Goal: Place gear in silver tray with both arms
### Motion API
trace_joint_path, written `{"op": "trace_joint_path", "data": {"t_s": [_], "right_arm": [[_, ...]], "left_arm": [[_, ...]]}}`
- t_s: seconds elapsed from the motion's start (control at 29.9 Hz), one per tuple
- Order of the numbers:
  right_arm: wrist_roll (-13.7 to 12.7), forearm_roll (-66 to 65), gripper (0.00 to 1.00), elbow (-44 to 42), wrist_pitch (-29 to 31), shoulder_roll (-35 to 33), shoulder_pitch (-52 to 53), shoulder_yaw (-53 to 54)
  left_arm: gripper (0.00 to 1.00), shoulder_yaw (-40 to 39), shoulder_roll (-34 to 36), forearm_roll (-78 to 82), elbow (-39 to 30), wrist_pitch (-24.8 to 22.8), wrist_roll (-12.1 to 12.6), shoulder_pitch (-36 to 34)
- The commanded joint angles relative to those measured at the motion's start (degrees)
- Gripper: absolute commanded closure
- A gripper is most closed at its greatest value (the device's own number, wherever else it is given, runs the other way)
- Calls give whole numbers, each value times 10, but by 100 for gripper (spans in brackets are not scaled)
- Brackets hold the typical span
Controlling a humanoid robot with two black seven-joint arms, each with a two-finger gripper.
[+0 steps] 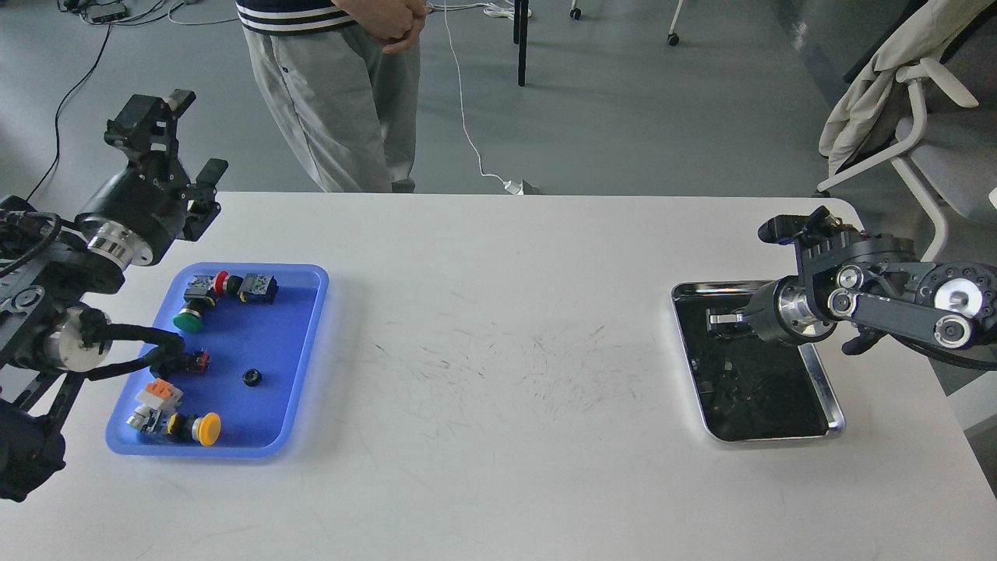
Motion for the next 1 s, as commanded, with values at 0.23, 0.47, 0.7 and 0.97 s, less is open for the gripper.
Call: {"op": "trace_joint_path", "data": {"t_s": [0.23,0.47,0.7,0.97], "right_arm": [[0,-17,93,-13,1,3,-17,-1],[0,-18,81,-18,-16,4,-22,1],[-1,-14,20,-19,-25,4,-20,15],[0,-8,4,-2,-26,-19,-23,105]], "left_arm": [[2,0,-2,1,0,1,1,-1],[2,0,1,0,0,1,0,1],[2,0,2,0,1,1,1,1],[2,0,3,1,7,0,1,1]]}}
